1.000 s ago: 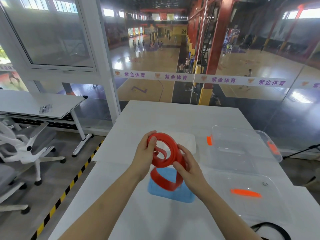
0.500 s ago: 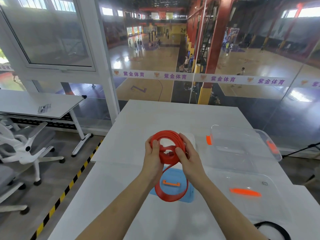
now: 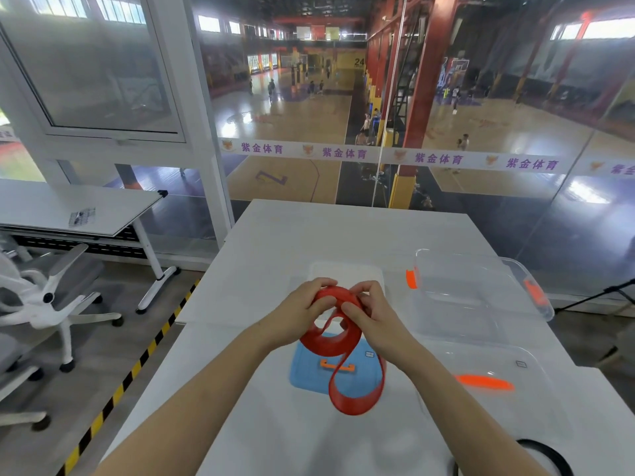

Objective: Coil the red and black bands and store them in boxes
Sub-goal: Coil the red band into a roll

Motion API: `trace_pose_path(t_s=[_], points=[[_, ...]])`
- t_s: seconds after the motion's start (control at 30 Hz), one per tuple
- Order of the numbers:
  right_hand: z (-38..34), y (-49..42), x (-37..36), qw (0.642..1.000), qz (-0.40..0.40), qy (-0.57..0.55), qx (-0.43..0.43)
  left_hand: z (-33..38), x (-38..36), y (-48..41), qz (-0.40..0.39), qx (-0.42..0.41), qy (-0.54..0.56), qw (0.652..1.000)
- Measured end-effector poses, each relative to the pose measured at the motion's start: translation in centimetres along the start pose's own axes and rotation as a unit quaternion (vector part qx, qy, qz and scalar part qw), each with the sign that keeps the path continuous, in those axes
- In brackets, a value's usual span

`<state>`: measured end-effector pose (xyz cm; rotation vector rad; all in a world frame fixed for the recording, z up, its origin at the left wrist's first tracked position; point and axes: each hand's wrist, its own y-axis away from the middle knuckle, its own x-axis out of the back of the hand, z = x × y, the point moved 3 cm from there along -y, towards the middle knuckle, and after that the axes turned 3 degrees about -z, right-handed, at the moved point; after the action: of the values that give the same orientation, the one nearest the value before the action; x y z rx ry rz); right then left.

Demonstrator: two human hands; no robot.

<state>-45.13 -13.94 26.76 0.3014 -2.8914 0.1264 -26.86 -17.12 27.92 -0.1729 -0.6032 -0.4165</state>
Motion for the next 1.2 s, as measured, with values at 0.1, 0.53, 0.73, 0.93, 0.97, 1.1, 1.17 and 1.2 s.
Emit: trace_pose_path(t_s=[0.1,0.53,0.73,0.93,0.97,1.1,1.17,1.2], points=[[0.1,-0.2,-0.1,1.000,0.024,-0.008,0.002,-0.1,-0.6,0.3,0.060,0.006,0.037,0.997],[0.3,0.6,-1.2,0.995,0.075,-0.058,0.008,-1.3,-1.9,0.2,0.282,0.125,0.374,0.874],[0.6,0.8,-2.7,0.993,0.095,-0.070,0.013,-1.6,-3.5,-0.3,0.298,0.151,0.471,0.816],[0.9,0.8,-2.8,0.987,0.151,-0.047,0.014,-0.2,-6.7,1.1,0.212,0.176,0.553,0.786],[1.2,0.8,-2.5,0.988,0.151,-0.044,0.011,-0.4,-6.7,1.4,0.191,0.177,0.542,0.799],[1.8,0.9,-0.8,0.993,0.115,-0.036,-0.006,-1.3,-5.4,2.4,0.109,0.189,0.428,0.877],[1.7,1.0,0.0,0.996,0.093,-0.018,-0.001,-1.6,-4.4,2.5,0.084,0.165,0.377,0.908],[1.7,1.1,0.3,0.997,0.077,-0.006,-0.002,-1.6,-3.8,2.4,0.076,0.145,0.351,0.922]])
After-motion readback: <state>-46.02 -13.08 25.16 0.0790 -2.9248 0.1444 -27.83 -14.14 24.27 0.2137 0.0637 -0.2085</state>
